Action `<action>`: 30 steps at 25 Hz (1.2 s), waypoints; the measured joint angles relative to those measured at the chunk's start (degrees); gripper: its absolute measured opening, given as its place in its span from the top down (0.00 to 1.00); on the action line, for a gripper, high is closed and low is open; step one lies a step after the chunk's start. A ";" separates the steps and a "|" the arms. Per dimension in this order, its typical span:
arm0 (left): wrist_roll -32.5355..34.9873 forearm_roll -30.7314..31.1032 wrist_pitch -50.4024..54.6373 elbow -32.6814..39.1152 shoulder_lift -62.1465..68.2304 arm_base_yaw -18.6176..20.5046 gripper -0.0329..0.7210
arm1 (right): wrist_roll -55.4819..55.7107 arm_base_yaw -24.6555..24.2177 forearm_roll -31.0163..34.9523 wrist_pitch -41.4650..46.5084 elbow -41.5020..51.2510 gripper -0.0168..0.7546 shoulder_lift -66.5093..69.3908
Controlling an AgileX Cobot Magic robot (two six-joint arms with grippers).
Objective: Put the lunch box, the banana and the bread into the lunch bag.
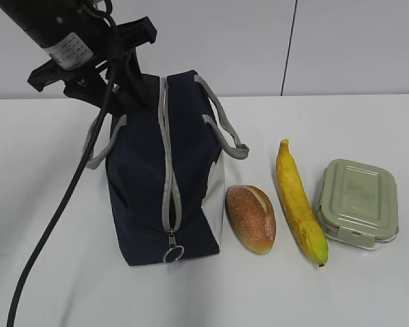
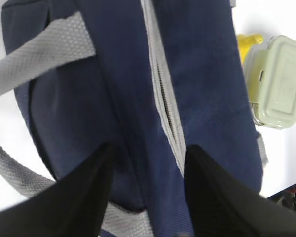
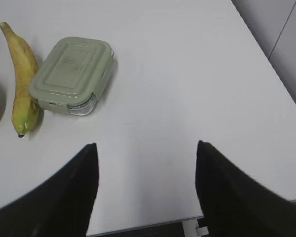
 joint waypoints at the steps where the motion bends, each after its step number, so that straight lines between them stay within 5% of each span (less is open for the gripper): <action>1: -0.38 0.39 0.00 0.00 0.24 0.00 0.50 | 0.00 0.00 0.00 0.00 0.00 0.36 0.00; 18: -1.82 3.65 -0.19 -0.11 2.19 0.00 0.51 | 0.00 0.00 0.00 0.00 0.00 0.36 0.00; 25: -0.87 3.89 -0.19 -0.11 2.23 0.00 0.92 | 0.00 0.00 0.00 0.00 0.00 0.36 0.00; 30: -0.63 3.89 -0.08 -0.11 2.23 0.00 0.95 | 0.00 0.00 0.00 0.00 0.00 0.36 0.00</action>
